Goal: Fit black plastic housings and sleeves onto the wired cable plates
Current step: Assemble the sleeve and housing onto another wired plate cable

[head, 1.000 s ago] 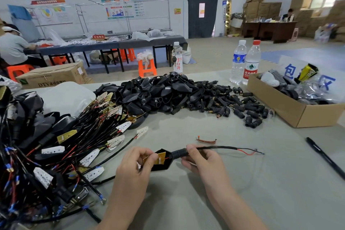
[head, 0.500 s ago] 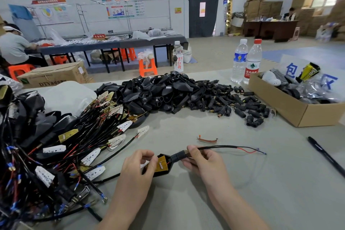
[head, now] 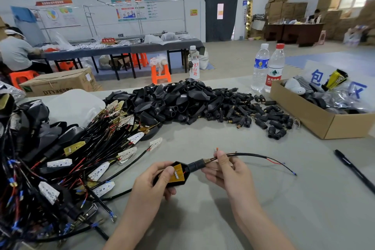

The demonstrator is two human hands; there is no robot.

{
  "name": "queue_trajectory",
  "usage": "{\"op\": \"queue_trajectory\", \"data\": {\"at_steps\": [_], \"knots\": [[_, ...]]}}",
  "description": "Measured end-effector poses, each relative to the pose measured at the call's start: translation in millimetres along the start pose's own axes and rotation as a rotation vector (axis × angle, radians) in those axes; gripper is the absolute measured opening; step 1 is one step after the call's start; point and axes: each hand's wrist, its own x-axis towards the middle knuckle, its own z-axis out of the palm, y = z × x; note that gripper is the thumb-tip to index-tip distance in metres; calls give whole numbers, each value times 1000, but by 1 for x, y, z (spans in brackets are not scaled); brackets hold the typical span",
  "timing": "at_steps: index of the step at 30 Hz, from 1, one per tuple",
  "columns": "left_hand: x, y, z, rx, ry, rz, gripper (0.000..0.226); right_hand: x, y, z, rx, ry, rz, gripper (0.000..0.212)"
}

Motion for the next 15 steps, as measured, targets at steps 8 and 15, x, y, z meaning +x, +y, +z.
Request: {"op": "queue_trajectory", "data": {"at_steps": [8,15], "knots": [[2,-3,2,-2,-9,23,14,3,-1,-4,-21,85,-105,25],[5,-8,0,5,7,31,13,7,-5,-10,41,166,-156,20]]}}
